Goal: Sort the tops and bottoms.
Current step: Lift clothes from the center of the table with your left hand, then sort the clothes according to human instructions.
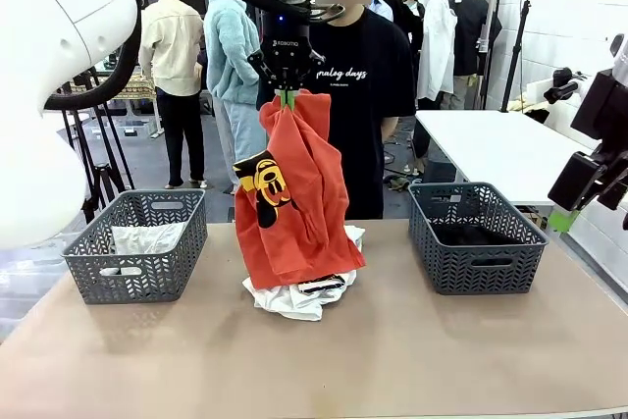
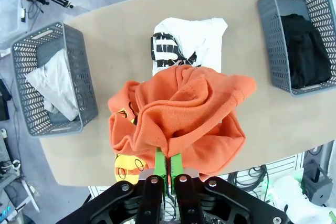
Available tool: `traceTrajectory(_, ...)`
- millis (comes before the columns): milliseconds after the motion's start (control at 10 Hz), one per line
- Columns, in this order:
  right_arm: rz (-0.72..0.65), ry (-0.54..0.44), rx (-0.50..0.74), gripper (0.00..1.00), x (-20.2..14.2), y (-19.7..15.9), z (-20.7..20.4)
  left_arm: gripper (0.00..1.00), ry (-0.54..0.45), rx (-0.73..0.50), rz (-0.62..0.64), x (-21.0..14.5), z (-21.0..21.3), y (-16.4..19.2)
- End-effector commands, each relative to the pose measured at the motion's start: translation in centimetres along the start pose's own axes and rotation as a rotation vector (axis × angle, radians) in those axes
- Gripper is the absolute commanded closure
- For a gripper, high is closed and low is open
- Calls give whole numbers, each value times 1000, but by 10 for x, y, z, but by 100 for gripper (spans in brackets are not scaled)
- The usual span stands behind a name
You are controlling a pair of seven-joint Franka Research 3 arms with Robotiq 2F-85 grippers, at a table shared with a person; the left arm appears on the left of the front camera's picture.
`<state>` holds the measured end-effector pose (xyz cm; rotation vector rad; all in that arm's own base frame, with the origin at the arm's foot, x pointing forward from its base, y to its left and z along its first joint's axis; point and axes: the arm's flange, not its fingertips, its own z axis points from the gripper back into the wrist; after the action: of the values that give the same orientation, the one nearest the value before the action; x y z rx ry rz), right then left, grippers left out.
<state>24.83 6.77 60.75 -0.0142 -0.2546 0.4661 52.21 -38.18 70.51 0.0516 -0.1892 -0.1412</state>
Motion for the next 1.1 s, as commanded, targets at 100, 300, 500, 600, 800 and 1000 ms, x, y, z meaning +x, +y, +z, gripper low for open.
traceTrajectory(100, -2, 11, -1, 0, -1, 0, -1, 100, -1, -15, -3, -1, 4, 3)
traceTrajectory(300, -2, 11, -1, 0, -1, 0, -1, 100, -1, -15, -3, -1, 4, 3)
traceTrajectory(500, -2, 11, -1, 0, -1, 0, -1, 100, -1, -15, -3, -1, 4, 3)
traceTrajectory(600, -2, 11, -1, 0, -1, 0, -1, 100, -1, -15, -3, -1, 4, 3)
traceTrajectory(800, -2, 11, -1, 0, -1, 0, -1, 100, -1, -15, -3, -1, 4, 3)
traceTrajectory(1000, -2, 11, -1, 0, -1, 0, -1, 100, -1, -15, -3, -1, 4, 3)
